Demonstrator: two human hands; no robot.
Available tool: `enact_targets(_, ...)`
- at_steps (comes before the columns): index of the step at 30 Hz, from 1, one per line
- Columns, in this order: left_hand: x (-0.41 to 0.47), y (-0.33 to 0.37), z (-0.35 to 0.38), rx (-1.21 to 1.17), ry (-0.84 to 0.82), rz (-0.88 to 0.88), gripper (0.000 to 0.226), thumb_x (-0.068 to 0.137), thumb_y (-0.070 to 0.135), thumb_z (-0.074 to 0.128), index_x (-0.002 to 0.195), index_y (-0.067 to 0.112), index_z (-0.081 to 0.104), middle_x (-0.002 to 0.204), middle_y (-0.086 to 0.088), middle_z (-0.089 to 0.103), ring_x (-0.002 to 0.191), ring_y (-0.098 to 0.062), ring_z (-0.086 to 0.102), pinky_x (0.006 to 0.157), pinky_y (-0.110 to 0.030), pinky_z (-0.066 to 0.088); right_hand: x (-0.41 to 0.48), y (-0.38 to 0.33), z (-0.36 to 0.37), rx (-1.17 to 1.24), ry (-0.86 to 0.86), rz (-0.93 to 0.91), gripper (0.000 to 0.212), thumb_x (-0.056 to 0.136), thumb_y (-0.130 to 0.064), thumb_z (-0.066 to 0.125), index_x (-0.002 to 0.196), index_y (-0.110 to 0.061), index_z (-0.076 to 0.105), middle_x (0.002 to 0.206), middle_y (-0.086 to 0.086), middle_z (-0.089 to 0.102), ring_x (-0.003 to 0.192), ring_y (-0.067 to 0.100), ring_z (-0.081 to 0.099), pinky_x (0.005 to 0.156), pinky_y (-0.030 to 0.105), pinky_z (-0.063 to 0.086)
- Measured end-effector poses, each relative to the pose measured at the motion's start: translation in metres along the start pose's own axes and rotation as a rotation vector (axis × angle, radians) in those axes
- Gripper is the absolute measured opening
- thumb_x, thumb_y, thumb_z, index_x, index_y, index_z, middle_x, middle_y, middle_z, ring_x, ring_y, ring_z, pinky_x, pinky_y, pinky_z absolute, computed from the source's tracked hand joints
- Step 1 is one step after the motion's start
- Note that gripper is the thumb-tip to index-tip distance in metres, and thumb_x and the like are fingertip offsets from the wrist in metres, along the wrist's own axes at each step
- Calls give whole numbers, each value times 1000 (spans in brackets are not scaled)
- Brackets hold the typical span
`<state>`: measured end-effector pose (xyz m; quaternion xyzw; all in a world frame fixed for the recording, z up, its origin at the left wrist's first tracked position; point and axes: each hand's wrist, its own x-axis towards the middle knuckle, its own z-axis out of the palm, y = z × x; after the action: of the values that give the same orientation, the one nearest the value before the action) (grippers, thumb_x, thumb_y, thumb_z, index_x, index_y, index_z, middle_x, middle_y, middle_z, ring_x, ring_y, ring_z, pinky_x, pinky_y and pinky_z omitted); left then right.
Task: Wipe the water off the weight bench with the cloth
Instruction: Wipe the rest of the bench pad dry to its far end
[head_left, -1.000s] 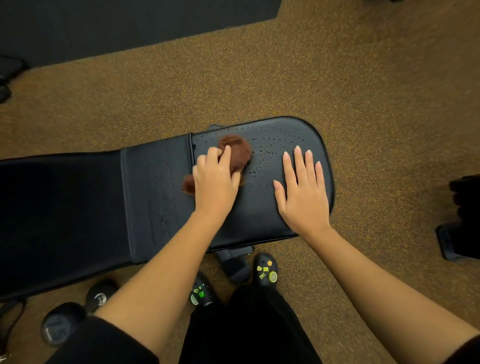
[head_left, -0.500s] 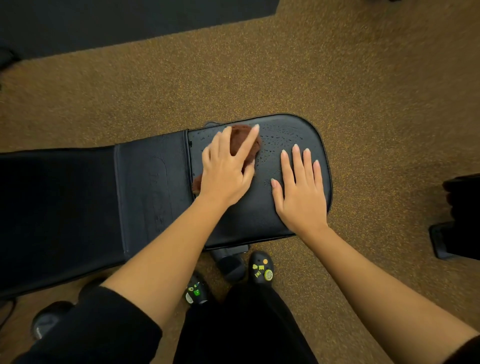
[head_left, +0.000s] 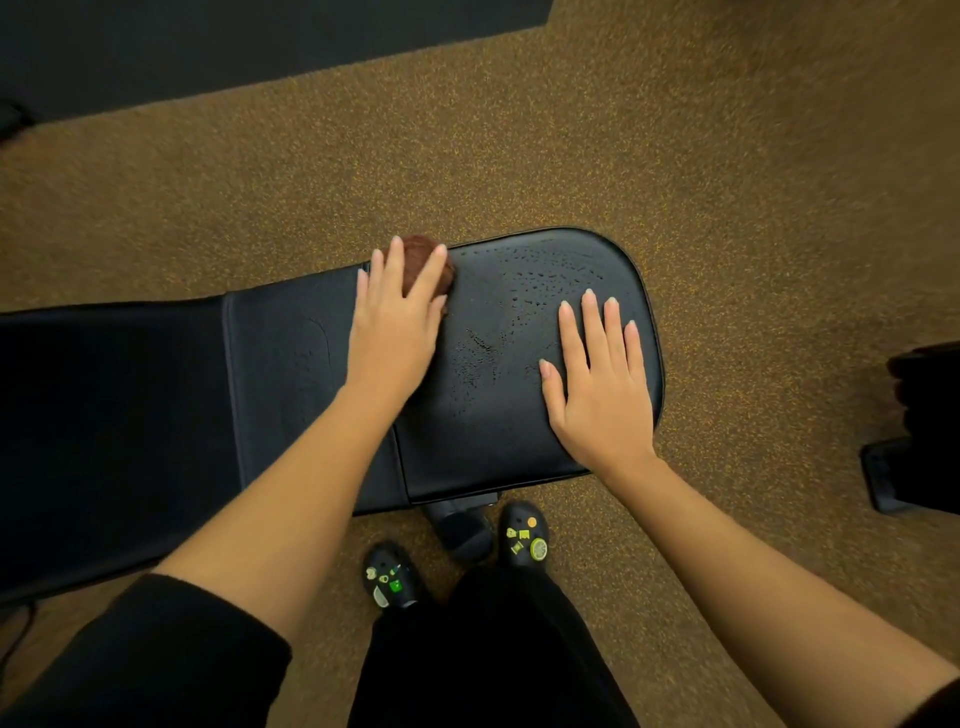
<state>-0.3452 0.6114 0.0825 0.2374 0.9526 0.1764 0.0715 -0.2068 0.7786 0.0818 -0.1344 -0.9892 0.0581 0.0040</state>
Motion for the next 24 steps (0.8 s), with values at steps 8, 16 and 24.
enact_targets(8, -29, 30, 12, -234, 9, -89, 47, 99, 16, 42, 144, 18, 31, 153, -25, 10, 141, -45, 5, 116, -52, 10, 0, 0, 1, -1, -14, 9, 57, 98, -38, 30, 146, -8, 27, 153, 17, 22, 143, 33, 15, 117, 45, 11)
enact_targets(16, -5, 4, 1, -110, -14, -60, 49, 99, 18, 40, 146, 20, 26, 152, -26, 15, 138, -47, 14, 114, -53, 9, 1, -1, -1, 6, -8, 6, 57, 98, -38, 31, 146, -8, 27, 153, 16, 22, 143, 33, 15, 117, 44, 11)
enact_targets(24, -22, 0, 0, -49, -25, -85, 52, 99, 17, 40, 147, 13, 21, 150, -31, 14, 137, -47, 18, 114, -53, 13, -1, 0, -1, 12, -22, 1, 57, 99, -38, 30, 146, -8, 27, 153, 17, 22, 143, 33, 14, 117, 44, 10)
